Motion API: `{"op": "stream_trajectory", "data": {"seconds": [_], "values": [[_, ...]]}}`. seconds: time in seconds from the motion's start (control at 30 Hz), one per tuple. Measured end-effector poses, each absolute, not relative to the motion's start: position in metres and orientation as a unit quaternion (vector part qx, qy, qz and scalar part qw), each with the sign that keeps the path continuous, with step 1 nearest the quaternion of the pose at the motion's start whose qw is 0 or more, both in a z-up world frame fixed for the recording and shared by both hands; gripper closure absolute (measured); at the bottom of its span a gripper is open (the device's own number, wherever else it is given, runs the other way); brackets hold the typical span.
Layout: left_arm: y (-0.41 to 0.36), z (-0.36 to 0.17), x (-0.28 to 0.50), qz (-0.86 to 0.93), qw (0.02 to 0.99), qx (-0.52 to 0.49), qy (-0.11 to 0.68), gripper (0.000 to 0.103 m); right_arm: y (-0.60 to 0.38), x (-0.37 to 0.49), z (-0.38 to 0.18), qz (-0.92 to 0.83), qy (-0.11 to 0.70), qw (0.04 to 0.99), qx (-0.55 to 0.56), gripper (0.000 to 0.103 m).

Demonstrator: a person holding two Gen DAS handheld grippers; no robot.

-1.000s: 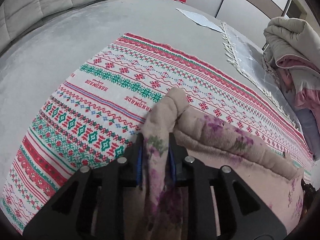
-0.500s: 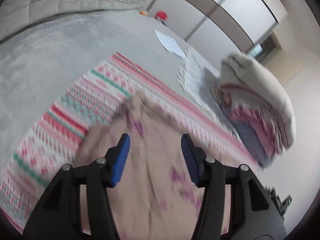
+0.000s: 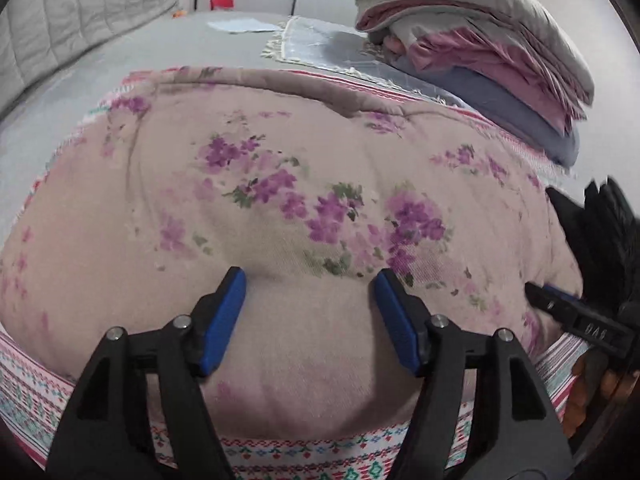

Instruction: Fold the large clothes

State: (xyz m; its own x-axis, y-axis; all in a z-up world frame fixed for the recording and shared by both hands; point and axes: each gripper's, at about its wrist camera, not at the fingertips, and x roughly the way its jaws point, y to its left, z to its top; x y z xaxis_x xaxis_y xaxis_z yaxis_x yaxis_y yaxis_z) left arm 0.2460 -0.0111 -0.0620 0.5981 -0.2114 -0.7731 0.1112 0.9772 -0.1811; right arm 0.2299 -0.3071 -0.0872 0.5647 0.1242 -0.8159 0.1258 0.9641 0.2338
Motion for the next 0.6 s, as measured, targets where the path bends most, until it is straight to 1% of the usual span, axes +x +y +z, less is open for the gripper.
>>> {"op": "stream_trajectory", "data": {"seconds": [0.07,0.2,0.37,0.43,0.5,0.6], "values": [[-0.007,-0.06,0.253,-0.089,0.891,-0.064,0.441,0.035,-0.308,0.235,-0.09,-0.003,0.473,0.87,0.14,0.018],[-0.02,-0.052,0.252,-0.079,0.893,-0.022,0.443,0.035,-0.298,0.239,-0.089,-0.016,0.48,0.869,0.116,0.017],[-0.038,-0.023,0.281,-0.112,0.878,-0.012,0.465,0.035,-0.309,0.221,-0.068,-0.007,0.441,0.886,0.146,0.017],[-0.055,-0.009,0.309,-0.138,0.871,0.001,0.472,0.032,-0.314,0.213,-0.058,-0.01,0.423,0.893,0.157,0.017],[-0.074,-0.005,0.339,-0.144,0.865,0.024,0.479,0.025,-0.321,0.205,-0.05,-0.019,0.409,0.897,0.169,0.017],[-0.095,-0.011,0.384,-0.112,0.856,0.057,0.501,0.023,-0.336,0.2,-0.048,-0.027,0.402,0.893,0.2,0.017]]}}
